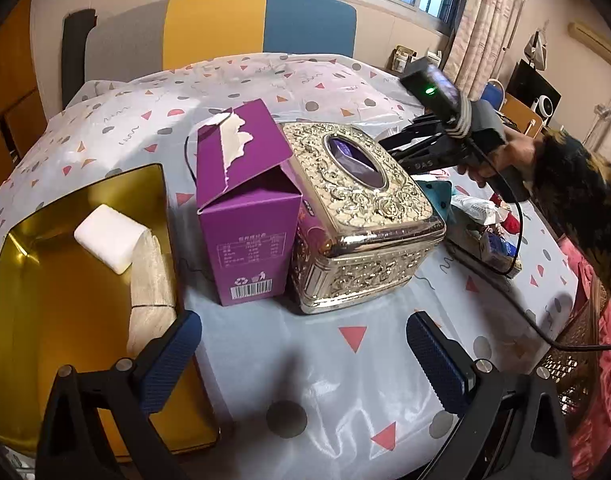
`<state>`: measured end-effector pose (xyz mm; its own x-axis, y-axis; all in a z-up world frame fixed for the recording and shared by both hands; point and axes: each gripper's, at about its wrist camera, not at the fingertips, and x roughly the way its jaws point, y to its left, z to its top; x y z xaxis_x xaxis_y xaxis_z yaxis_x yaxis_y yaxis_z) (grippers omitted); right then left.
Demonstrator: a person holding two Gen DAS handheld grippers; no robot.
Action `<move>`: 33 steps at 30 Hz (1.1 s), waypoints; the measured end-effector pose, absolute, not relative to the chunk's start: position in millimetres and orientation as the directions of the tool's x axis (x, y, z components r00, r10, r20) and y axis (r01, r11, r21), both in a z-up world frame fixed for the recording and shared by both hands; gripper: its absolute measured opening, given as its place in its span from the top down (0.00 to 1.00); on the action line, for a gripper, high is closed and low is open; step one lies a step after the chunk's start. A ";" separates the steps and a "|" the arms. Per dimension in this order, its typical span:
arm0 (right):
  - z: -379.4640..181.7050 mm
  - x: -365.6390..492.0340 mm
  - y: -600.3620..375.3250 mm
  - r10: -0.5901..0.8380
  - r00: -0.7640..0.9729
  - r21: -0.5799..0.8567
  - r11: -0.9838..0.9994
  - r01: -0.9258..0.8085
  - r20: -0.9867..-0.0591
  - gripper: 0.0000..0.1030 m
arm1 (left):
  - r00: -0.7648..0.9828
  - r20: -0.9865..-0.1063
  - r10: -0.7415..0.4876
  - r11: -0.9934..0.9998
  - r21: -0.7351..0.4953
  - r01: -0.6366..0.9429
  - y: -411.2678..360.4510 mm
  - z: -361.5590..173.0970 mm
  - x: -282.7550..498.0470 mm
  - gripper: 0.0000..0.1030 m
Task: Organize soft objects
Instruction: 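Move the right tool back to the soft items and grasp the white sock, then grasp the white cloth under the pink towel roll with the left tool while the right tool holds the sock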
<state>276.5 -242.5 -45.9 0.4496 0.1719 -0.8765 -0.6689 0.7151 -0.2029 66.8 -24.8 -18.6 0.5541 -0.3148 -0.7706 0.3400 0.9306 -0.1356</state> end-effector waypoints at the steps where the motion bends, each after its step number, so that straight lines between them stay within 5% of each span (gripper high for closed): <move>1: -50.7 280.4 -239.8 0.156 0.435 -0.216 0.693 -0.688 -0.887 0.63 | 0.551 -0.772 -0.317 0.930 -0.137 0.342 -25.5 -19.3 67.7 0.00; 8: -82.2 302.5 -227.7 0.104 0.404 -0.246 0.649 -0.720 -0.909 0.63 | 0.517 -0.790 -0.330 0.921 -0.149 0.360 -32.7 -23.5 74.0 0.00; 11: -82.1 306.5 -237.9 0.154 0.397 -0.176 0.714 -0.677 -0.905 0.82 | 0.533 -0.770 -0.350 0.911 -0.147 0.386 -35.5 -11.5 71.9 0.00; 25: 21.1 217.6 -349.6 0.507 0.550 0.300 0.854 -0.425 -0.664 0.82 | 0.589 -0.690 -0.420 0.878 -0.145 0.457 -70.4 62.4 102.8 0.00; 33: -15.4 148.2 -373.2 0.475 0.400 0.375 0.875 -0.304 -0.784 0.80 | 0.515 -0.724 -0.459 0.865 -0.234 0.444 -128.7 91.2 175.7 0.01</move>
<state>148.2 -373.1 -15.4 0.4002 0.4753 -0.7836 -0.3045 0.8754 0.3755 175.7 -128.7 91.2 0.5146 -0.4593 -0.7241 0.4436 0.8653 -0.2336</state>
